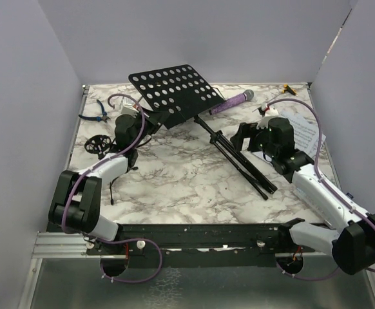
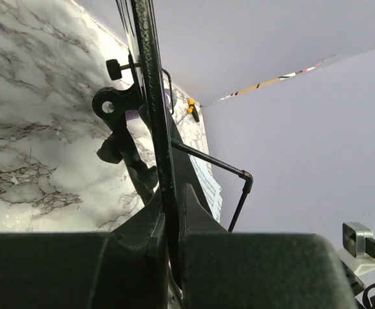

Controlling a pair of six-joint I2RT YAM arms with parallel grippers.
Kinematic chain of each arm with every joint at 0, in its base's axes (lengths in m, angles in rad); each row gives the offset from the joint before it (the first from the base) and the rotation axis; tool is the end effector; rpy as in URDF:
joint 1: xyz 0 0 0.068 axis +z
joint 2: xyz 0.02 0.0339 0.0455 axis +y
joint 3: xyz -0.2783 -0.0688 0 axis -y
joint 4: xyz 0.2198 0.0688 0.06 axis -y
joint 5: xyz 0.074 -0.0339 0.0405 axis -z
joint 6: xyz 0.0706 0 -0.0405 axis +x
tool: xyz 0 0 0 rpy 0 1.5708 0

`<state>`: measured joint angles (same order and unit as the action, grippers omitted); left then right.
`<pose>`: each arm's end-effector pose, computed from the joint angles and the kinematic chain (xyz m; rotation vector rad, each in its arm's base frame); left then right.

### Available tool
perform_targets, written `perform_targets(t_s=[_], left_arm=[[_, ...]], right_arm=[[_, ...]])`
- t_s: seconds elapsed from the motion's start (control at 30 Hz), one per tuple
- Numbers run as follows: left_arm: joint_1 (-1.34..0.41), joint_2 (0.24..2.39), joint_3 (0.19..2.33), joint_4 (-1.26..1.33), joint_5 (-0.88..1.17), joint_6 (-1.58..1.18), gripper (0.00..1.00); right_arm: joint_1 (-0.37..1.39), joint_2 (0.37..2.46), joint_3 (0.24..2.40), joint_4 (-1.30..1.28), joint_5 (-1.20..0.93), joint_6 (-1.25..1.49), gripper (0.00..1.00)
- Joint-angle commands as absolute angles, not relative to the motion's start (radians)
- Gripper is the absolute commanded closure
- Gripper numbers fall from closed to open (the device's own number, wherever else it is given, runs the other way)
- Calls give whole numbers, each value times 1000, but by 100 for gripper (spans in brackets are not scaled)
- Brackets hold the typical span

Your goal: Set up the instrument practice props

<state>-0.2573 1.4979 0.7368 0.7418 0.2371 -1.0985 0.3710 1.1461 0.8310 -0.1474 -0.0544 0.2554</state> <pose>0.3274 -0.1033 0.2802 -0.5197 1.6549 -1.2197 0.2430 0.0986 0.2915 -0.1538 2.0563 0.4465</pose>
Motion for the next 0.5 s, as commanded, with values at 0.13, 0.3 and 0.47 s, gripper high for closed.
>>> perform_targets(t_s=[0.13,0.3,0.47], left_arm=[[-261,1325,938,840,392,-971,100],[-261,1292,1012,792,440,-956,100],[-262,1217,1075,683,433,-877,100]], right_arm=[[365,1118,819,-94,-116,204,0],[365,1132,801,-52,-221,218,0],[364,1174,798,-18,-359,234,0]])
